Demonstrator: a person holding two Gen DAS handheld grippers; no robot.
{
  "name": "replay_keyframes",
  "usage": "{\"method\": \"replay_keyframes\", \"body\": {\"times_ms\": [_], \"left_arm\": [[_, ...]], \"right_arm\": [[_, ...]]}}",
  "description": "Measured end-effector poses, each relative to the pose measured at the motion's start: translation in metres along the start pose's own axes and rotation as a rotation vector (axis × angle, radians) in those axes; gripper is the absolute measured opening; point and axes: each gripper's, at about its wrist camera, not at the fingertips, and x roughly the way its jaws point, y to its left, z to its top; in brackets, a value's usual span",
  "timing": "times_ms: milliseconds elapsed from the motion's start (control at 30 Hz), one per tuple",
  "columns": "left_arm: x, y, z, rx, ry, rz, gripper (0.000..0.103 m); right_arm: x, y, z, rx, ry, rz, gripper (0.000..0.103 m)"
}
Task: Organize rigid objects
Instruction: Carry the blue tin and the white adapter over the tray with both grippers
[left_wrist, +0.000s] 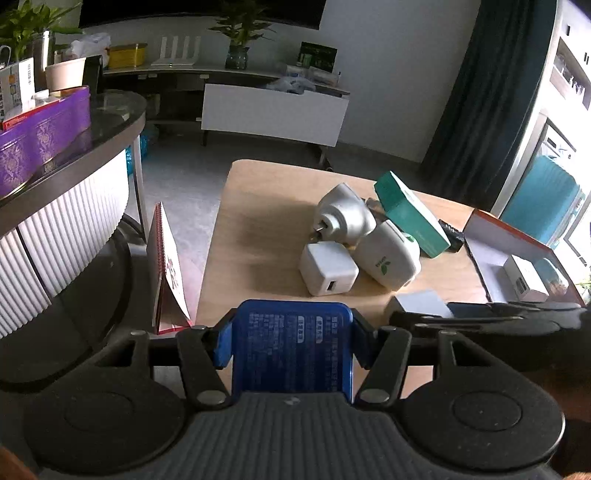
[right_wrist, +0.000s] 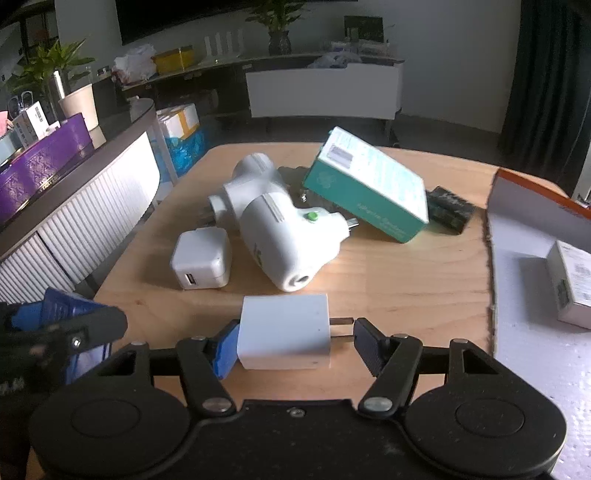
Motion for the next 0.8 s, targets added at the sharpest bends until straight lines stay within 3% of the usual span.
{"method": "replay_keyframes", "body": {"times_ms": [433,800], "left_arm": [[-0.016,-0.047,0.000,-0.022,-0.021,-0.082,0.061],[-0.020,-0.105,0.006,0.006,-0.009,-0.142,0.060]], "right_arm": [[-0.097,-0.045,-0.007,0.038,-0.145,-0.040,0.079],[-0.150,-0.105,-0.018,0.097,-0.184,-0.139,0.079]]}}
